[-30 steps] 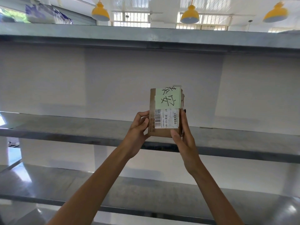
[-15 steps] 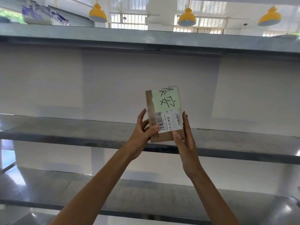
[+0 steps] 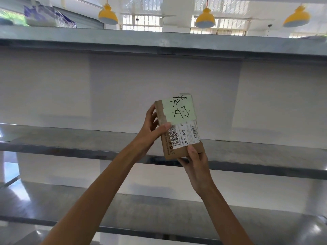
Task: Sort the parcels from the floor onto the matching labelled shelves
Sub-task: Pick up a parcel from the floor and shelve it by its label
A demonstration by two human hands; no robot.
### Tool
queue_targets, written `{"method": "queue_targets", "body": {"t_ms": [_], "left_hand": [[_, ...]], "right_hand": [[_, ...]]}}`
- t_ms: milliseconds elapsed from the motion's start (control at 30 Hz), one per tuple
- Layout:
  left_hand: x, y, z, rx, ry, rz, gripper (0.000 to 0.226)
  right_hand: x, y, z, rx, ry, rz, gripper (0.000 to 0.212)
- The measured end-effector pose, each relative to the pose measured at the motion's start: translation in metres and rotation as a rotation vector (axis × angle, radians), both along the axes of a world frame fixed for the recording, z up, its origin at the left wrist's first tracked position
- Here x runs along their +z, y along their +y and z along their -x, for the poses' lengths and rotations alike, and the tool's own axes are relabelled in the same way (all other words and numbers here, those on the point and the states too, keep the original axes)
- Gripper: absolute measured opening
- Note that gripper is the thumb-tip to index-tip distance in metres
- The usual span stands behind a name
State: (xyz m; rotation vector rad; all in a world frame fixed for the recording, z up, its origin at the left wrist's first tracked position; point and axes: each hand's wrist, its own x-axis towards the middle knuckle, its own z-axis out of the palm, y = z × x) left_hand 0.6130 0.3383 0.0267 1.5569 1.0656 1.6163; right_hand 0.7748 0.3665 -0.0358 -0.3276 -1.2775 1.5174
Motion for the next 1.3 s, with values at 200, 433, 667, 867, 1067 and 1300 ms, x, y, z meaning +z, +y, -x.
{"method": "queue_targets", "body": {"t_ms": [200, 433, 667, 867, 1067, 1300], "left_hand": [[-0.008, 0.000, -0.004, 0.169, -0.029, -0.039, 0.089], [-0.012, 0.004, 0.005, 0.304, 0.051, 0.012, 0.084], [-0.017, -0.007, 0.015, 0.343, 0.082, 0.059, 0.051], [-0.020, -0.019, 0.012, 0.367, 0.116, 0.019, 0.050], [-0.020, -0.024, 0.015, 0.418, 0.067, 0.043, 0.025], [-0.018, -0.029, 0.008, 0.380, -0.061, -0.028, 0.021]], "right_hand": [[0.004, 0.008, -0.001, -0.071, 0.125, 0.061, 0.118], [0.014, 0.022, -0.006, -0.135, 0.063, 0.020, 0.076], [0.033, 0.036, -0.012, -0.184, -0.001, 0.008, 0.052], [0.045, 0.037, -0.006, -0.234, -0.057, -0.069, 0.046], [0.048, 0.037, -0.002, -0.184, -0.214, -0.246, 0.065], [0.042, 0.034, 0.003, -0.172, -0.347, -0.329, 0.057]]}}
